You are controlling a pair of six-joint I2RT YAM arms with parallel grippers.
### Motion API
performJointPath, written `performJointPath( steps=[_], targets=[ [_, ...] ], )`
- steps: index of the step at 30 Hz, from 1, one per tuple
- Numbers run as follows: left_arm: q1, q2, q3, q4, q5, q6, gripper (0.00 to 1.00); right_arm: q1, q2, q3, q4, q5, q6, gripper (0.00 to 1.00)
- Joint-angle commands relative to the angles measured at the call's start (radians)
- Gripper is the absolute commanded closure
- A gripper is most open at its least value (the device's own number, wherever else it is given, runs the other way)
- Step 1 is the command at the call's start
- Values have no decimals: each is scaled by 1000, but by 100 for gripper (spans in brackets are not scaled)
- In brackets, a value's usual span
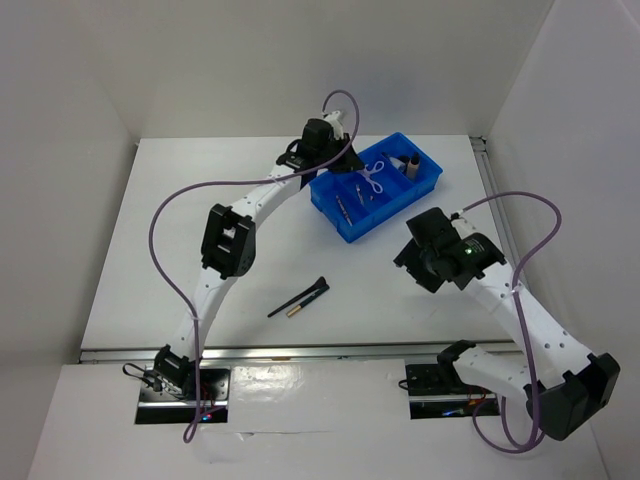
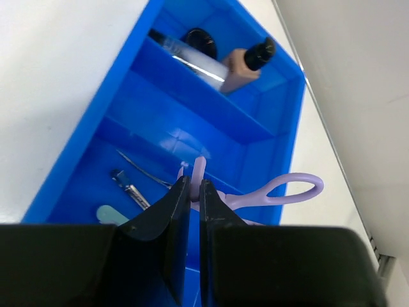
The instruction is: Organize the makeup
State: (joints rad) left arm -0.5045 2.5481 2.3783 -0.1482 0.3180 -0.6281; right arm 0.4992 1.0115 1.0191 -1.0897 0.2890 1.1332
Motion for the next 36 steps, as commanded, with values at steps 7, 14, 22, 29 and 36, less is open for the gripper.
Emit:
performJointPath(
  steps=[7, 14, 22, 29, 36],
  targets=[
    [4, 20, 29, 64, -19, -33, 32, -5, 82, 49, 31, 19, -44, 36],
    [4, -20, 29, 55, 38, -44, 8, -5, 114, 58, 56, 19, -67, 36],
    [26, -299, -92, -118, -34, 76, 1, -37, 166, 100, 178, -47, -216, 36],
    [157, -714, -475, -282, -152, 110, 1, 13, 271, 128, 293, -177, -317, 34],
    [267, -1127, -806, -424, -325, 149, 1, 249, 473, 217, 280, -177, -254, 34]
  ],
)
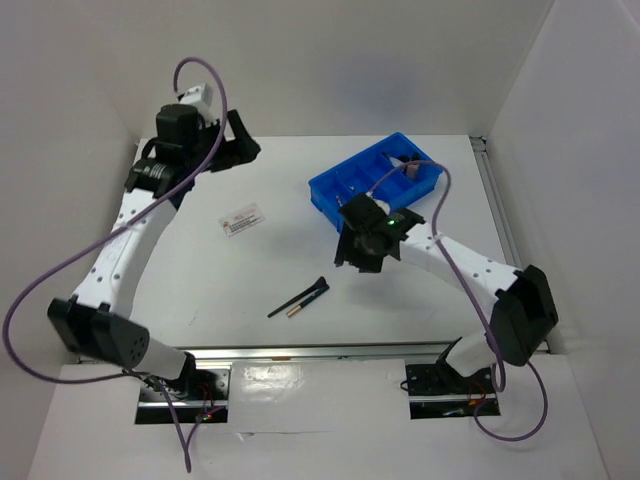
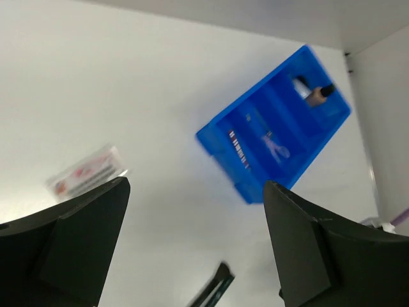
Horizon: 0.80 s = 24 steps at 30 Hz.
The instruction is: Organize the makeup
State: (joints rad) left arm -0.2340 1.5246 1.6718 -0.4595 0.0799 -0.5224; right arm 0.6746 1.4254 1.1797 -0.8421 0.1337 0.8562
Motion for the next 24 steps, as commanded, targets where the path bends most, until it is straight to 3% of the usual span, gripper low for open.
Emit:
performJointPath(
  steps=[1, 3, 8, 13, 19, 24],
  targets=[
    [5, -145, -127, -140, -104, 44, 1, 98, 84, 57, 20, -13, 36, 36],
    [36, -219, -194, -165, -135, 53, 1, 164, 142, 74, -4, 0, 98, 37],
    [47, -334, -221, -254, -187, 52, 1, 174, 210, 54, 72, -94, 162, 39],
    [47, -360, -261, -254, -173, 41, 1, 174, 282, 67, 169, -115, 162, 40],
    [47, -371, -270, -254, -155, 41, 1, 163, 406, 133, 157, -105, 162, 43],
    [47, -371, -270, -254, -164, 41, 1, 163, 415, 118, 172, -105, 175, 44]
  ],
)
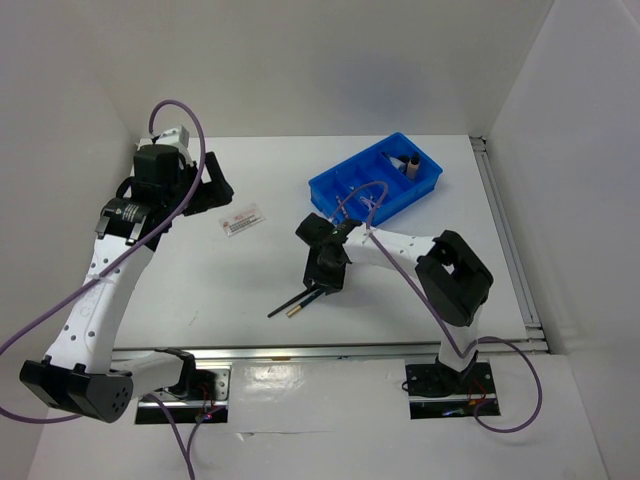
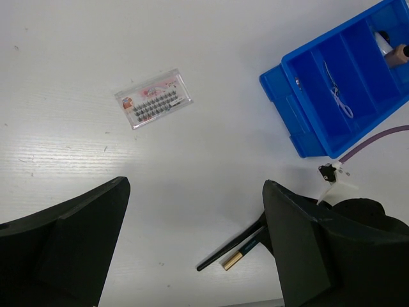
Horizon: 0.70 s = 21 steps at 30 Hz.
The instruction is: Organize the makeup
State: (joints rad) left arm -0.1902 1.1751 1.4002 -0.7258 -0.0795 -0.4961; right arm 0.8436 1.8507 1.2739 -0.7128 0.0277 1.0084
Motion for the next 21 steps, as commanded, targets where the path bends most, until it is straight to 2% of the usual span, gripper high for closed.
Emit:
performJointPath(
  steps=[1, 6, 12, 21],
  targets=[
    [3, -22, 2, 12, -5, 14, 1, -6, -10, 24, 53, -8, 22, 44],
    [3, -22, 2, 2, 4, 24, 1, -6, 45, 47, 20, -8, 33, 45],
    [3, -22, 2, 2, 4, 24, 1, -6, 45, 25, 1, 34, 55, 53],
    [3, -22, 2, 2, 4, 24, 1, -6, 76, 13, -25, 78, 85, 60]
  ],
)
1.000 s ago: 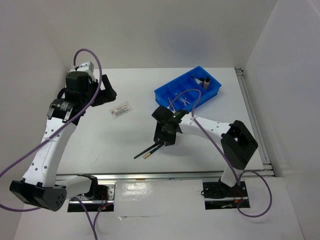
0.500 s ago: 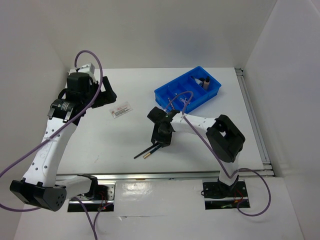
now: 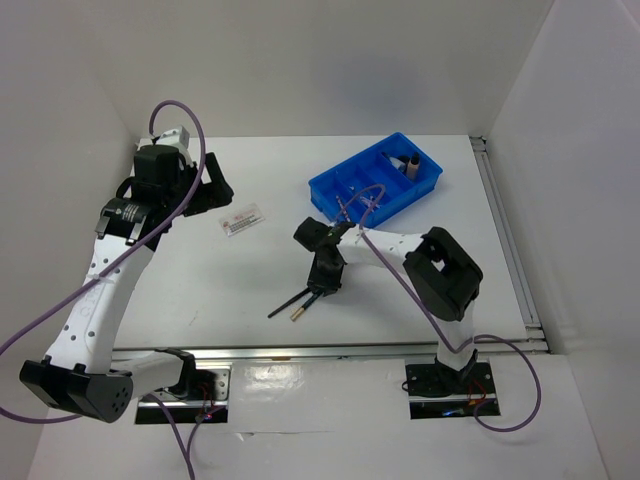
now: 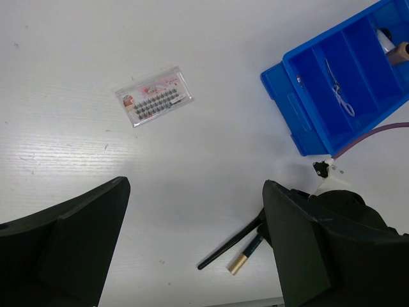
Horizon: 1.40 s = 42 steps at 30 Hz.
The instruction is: Organize the makeup
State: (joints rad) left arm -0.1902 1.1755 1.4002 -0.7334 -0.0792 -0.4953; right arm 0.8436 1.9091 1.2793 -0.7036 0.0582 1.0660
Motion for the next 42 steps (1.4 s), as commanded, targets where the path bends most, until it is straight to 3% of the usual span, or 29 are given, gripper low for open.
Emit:
performJointPath(
  steps=[1, 7, 11, 20, 26, 34, 42],
  targets=[
    [3, -22, 2, 9, 4, 23, 1, -6, 18, -3, -46, 63, 28, 62],
    [3, -13, 2, 9, -5, 32, 1, -26, -19, -72, -56, 100, 48, 68],
    [3, -13, 11, 9, -5, 32, 1, -35, -71, -81, -56, 153, 35, 79],
    [3, 7, 40, 9, -24, 32, 1, -35, -237, 103, -148, 420, -216, 85],
    [3, 27, 60, 0, -24, 14, 1, -116, -295, 267, -48, 485, -486, 85],
    [57, 67, 69, 0, 4, -28, 3, -239, -156, 443, 249, 548, -825, 85],
    [89, 128, 69, 20, 13, -46, 5, -331, 30, 548, 392, 459, -933, 85]
  ],
)
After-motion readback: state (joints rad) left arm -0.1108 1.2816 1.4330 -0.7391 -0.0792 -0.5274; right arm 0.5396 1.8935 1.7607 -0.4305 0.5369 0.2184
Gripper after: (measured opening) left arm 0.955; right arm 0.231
